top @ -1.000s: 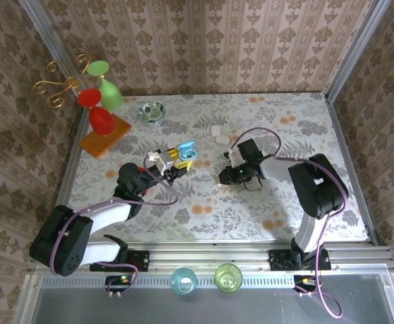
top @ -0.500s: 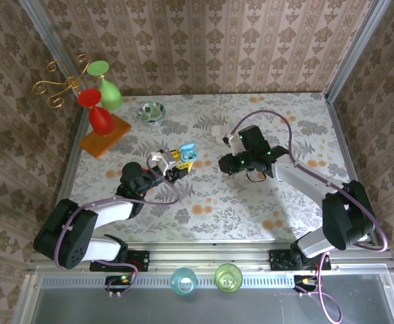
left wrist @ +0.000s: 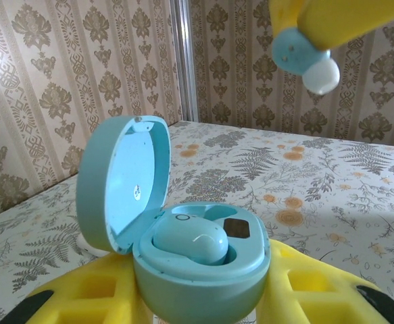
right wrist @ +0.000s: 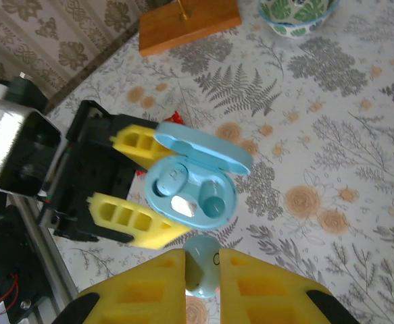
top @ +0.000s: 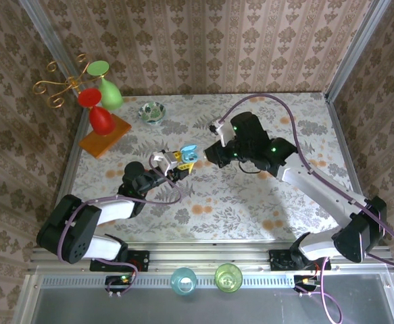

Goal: Insert wireless bluetooth earbuds into charging case

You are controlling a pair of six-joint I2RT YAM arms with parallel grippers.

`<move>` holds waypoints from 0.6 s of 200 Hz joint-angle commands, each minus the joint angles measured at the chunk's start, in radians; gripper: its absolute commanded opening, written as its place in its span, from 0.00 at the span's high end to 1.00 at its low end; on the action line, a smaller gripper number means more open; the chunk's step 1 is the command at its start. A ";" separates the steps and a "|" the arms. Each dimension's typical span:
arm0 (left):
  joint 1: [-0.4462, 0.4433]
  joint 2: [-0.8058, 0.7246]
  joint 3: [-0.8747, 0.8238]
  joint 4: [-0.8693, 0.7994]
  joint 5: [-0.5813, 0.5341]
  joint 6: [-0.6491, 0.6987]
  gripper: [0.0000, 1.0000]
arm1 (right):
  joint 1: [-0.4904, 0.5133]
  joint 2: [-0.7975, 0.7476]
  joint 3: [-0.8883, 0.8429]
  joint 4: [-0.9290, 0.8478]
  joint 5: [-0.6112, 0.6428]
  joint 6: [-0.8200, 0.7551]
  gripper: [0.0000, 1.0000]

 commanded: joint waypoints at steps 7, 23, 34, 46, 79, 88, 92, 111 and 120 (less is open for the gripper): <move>0.001 -0.014 0.033 -0.006 0.038 -0.018 0.69 | 0.021 0.057 0.055 -0.031 0.020 -0.036 0.83; 0.001 -0.020 0.039 -0.020 0.047 -0.022 0.69 | 0.028 0.074 0.072 -0.026 0.021 -0.045 0.83; 0.001 -0.026 0.039 -0.022 0.047 -0.025 0.69 | 0.031 0.090 0.079 -0.024 0.024 -0.052 0.83; 0.001 -0.033 0.039 -0.026 0.047 -0.025 0.69 | 0.032 0.105 0.085 -0.022 0.026 -0.054 0.83; 0.001 -0.057 0.047 -0.056 0.047 -0.021 0.69 | 0.030 0.135 0.086 -0.014 0.041 -0.062 0.83; 0.001 -0.063 0.047 -0.062 0.047 -0.020 0.69 | 0.030 0.141 0.087 -0.013 0.048 -0.064 0.83; 0.001 -0.065 0.047 -0.063 0.047 -0.020 0.69 | 0.030 0.142 0.087 -0.012 0.049 -0.065 0.83; 0.001 -0.071 0.049 -0.070 0.081 -0.020 0.69 | 0.030 0.152 0.086 -0.007 0.052 -0.066 0.83; 0.001 -0.073 0.051 -0.070 0.086 -0.020 0.69 | 0.030 0.155 0.089 -0.004 0.051 -0.065 0.83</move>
